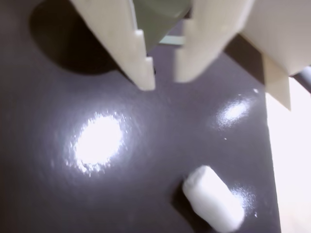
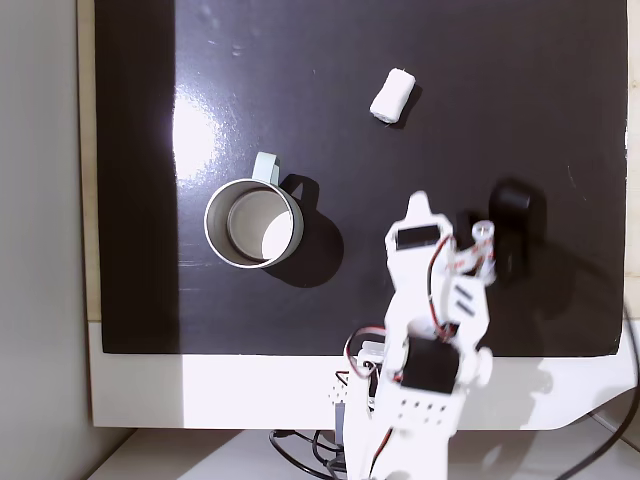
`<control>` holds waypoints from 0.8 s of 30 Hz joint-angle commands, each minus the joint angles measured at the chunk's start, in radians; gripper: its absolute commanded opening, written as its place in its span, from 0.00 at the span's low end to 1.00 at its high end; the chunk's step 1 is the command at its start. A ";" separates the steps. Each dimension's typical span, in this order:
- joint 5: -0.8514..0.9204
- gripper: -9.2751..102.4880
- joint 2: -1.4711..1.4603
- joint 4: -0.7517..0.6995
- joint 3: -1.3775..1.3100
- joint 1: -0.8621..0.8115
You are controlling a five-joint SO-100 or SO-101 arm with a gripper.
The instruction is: Grasp a gauze and put it in the cup.
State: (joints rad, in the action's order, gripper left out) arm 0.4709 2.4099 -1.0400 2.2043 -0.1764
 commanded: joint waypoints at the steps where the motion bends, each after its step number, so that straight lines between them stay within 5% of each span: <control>1: 0.155 0.20 -0.129 -0.017 -0.183 -0.021; 10: 0.499 0.35 -0.491 -0.078 -0.431 -0.044; 24: 0.554 0.44 -1.186 -0.379 -1.160 -0.031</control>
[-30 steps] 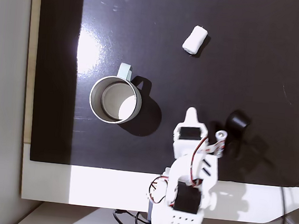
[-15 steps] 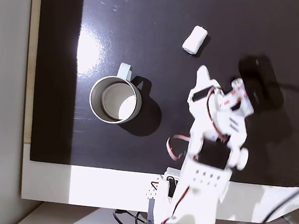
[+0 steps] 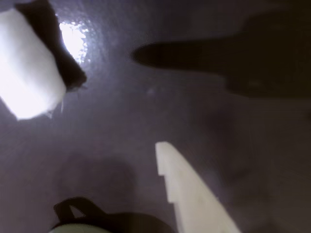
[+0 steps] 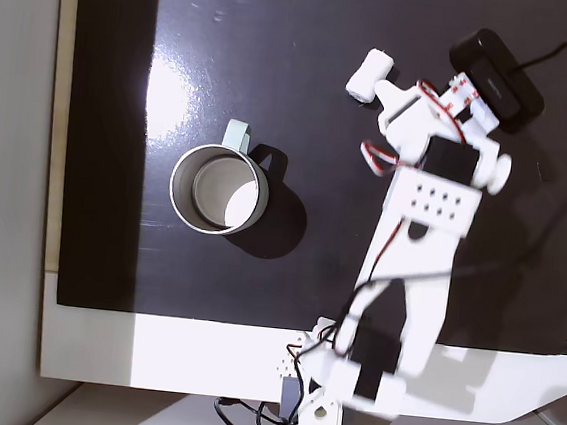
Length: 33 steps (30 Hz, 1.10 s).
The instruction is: Grasp a gauze and put it in the cup.
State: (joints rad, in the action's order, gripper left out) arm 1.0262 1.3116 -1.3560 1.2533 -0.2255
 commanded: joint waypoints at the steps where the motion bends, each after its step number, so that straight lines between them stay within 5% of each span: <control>1: -0.008 0.44 -0.140 -0.089 -0.272 0.023; 9: -0.055 0.45 -0.709 -0.391 -1.132 0.058; 26: -0.069 0.41 -1.075 -0.388 -1.460 0.141; 33: -0.092 0.21 -1.134 -0.388 -1.526 0.156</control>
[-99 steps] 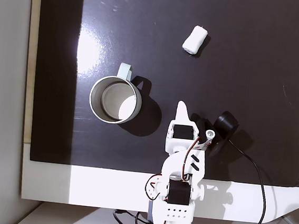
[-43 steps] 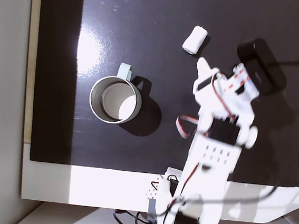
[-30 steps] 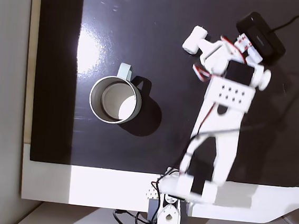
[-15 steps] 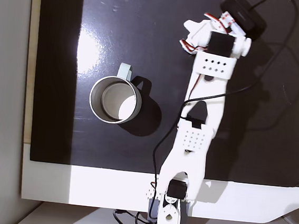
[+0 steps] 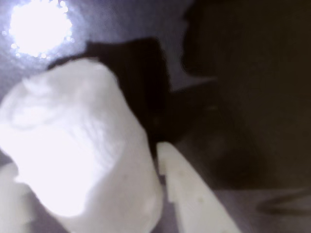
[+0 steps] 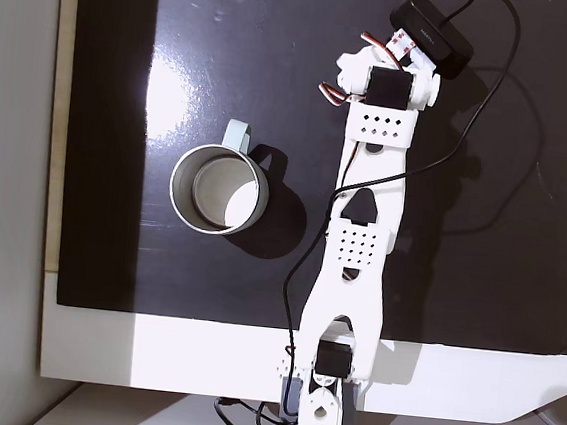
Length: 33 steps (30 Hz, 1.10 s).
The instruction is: Grasp a gauze and put it in the cup.
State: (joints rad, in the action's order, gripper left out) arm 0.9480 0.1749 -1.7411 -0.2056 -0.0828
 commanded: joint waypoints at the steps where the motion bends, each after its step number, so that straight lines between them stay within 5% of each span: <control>1: -0.021 0.17 0.003 -0.003 -0.072 0.015; 5: -0.037 0.08 0.020 -0.008 -0.075 0.014; 19: -0.063 0.08 0.583 -0.012 0.258 0.025; 33: 0.005 0.08 1.347 -0.012 0.950 0.229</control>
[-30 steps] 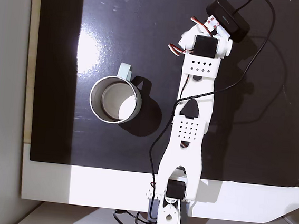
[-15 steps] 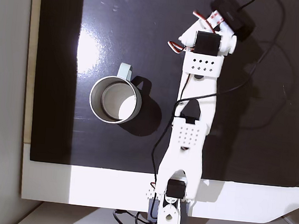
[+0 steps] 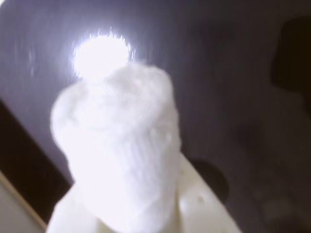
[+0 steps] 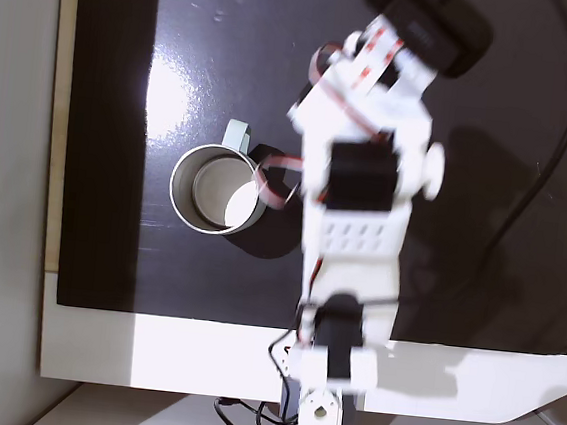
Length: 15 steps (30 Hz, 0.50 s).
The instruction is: Grasp a gauze and put it in the cup.
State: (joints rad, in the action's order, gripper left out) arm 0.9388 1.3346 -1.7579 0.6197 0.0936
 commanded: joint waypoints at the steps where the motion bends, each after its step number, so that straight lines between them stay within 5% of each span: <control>1: 0.015 0.08 0.227 0.005 0.178 0.072; 15: -0.080 0.08 0.399 0.005 0.617 0.313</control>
State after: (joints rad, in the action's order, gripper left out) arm 0.8974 1.6981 -1.7579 1.2333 0.3590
